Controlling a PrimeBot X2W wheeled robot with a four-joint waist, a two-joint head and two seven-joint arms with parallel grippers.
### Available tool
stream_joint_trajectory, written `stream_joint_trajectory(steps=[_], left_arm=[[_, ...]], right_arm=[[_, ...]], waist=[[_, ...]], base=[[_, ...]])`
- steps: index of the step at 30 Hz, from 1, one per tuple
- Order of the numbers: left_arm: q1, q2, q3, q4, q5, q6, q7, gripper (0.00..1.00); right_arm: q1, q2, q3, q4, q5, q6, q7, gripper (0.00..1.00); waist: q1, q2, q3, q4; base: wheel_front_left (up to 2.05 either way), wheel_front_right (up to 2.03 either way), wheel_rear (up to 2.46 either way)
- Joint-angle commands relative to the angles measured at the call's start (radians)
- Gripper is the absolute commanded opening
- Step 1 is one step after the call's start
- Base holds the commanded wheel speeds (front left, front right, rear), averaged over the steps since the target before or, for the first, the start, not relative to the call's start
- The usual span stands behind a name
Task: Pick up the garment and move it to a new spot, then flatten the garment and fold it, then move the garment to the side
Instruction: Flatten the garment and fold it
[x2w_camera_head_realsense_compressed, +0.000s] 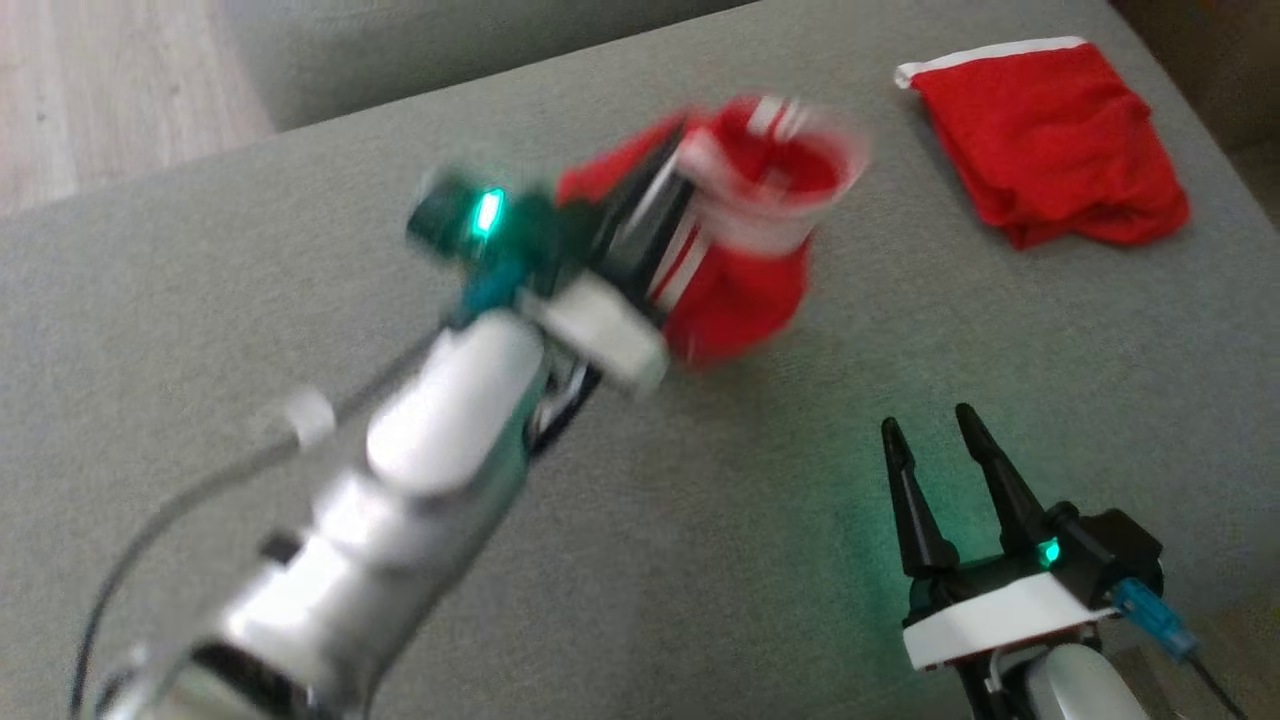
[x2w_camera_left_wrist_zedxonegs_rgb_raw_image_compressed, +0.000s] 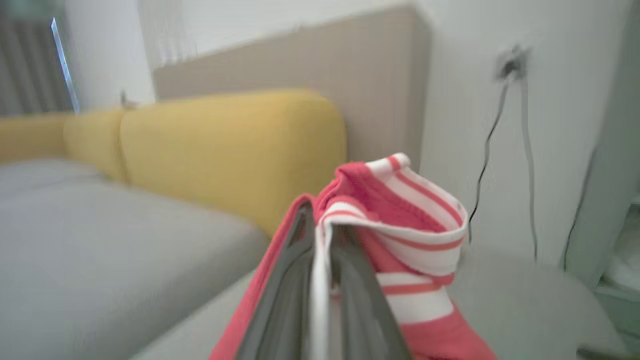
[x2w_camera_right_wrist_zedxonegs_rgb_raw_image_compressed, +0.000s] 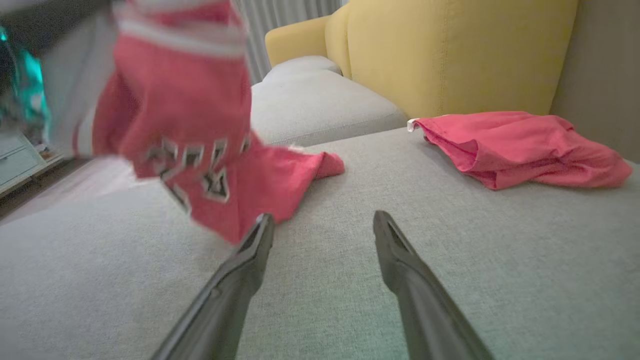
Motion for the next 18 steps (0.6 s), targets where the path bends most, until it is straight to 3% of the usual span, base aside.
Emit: stream_joint_trajectory(steps=[1,4,7,10,13,18], left_arm=[[-0.145,0.004,0.013,-0.077,-0.024,-0.005,-0.017,0.00],[-0.313,0.003,0.055,-0.122,-0.075,-0.004,-0.021,0.00],[-0.463,0.004,0.158,-0.130,-0.110,0.028,-0.027,0.00],[-0.514,0.028,0.258,-0.128,-0.145,0.054,-0.030,0.00],[-0.416,0.068,0.304,-0.115,-0.200,0.050,-0.028,0.00],[-0.074,0.119,0.251,-0.112,-0.227,0.020,-0.027,0.00]], right_arm=[[-0.024,0.003,0.029,-0.023,0.009,0.007,-0.004,1.00],[-0.028,0.005,0.033,-0.022,0.011,0.007,-0.004,1.00],[-0.028,0.007,0.031,-0.023,0.012,0.007,-0.004,1.00],[-0.027,0.008,0.020,-0.028,0.011,0.007,-0.004,1.00],[-0.019,0.009,0.001,-0.030,0.009,0.007,-0.004,1.00],[-0.009,0.009,-0.022,-0.038,0.005,0.007,-0.004,1.00]], waist=[[0.0000,0.0000,-0.015,-0.017],[0.0000,0.0000,-0.027,-0.029],[0.0000,0.0000,-0.030,-0.024],[0.0000,0.0000,-0.031,-0.004],[0.0000,0.0000,-0.038,0.027],[0.0000,0.0000,-0.026,0.103]], base=[[0.00,0.00,0.00],[0.00,0.00,0.00],[0.00,0.00,0.00],[0.00,0.00,0.00],[0.00,0.00,0.00],[0.00,0.00,0.00]])
